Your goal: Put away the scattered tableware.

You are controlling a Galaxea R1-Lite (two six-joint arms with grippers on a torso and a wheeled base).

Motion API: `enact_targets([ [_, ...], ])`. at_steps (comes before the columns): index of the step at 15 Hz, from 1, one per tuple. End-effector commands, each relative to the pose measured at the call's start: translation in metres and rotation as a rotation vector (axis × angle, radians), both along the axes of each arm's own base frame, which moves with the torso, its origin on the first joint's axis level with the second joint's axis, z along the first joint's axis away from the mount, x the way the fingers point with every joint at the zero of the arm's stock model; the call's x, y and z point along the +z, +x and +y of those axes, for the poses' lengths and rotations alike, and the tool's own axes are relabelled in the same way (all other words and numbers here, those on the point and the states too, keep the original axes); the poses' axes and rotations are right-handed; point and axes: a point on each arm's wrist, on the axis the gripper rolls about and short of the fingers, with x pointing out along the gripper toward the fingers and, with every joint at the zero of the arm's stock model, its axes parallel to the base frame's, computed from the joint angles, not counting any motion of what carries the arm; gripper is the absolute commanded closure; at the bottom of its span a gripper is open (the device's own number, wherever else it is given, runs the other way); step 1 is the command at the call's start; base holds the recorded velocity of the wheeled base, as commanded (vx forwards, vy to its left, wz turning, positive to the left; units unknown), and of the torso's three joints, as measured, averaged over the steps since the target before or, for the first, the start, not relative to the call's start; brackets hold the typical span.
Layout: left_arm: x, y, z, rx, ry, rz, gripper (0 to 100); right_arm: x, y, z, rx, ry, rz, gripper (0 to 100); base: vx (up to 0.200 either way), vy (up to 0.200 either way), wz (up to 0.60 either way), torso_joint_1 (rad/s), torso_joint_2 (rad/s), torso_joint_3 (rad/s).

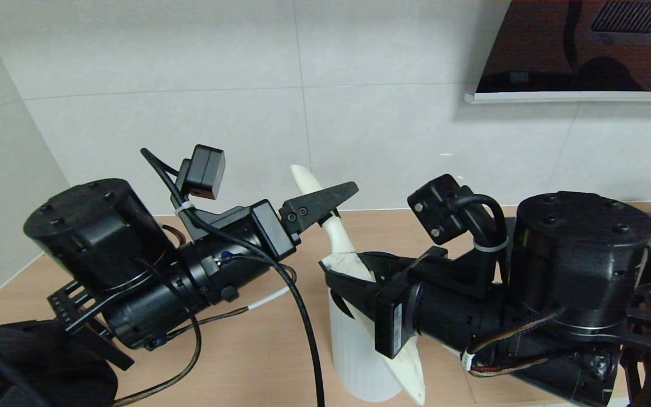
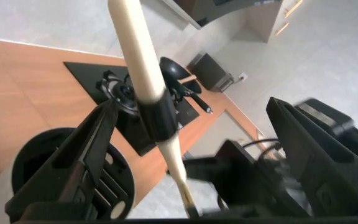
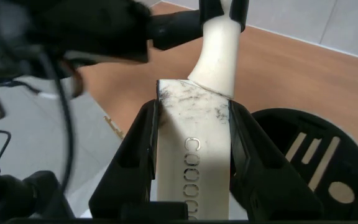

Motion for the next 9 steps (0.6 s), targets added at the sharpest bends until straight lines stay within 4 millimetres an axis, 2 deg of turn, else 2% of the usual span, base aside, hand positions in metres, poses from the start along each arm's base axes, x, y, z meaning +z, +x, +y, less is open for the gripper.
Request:
enact_targets([
  [1,-0.0030,0.0022,-0.0016,0.004,0.003,0.006,0,-0.0025,-0.0026,0.0019,0.010,-0.008,0.005,100,0.000,0.000,0.00,0.000,0.00,0.000],
  [9,-0.0091,0.0078,-0.0046,0.042,0.028,0.001,0,-0.0042,-0.0033,0.0017,0.012,-0.013,0.008,100,0.000,0.000,0.00,0.000,0.00,0.000],
])
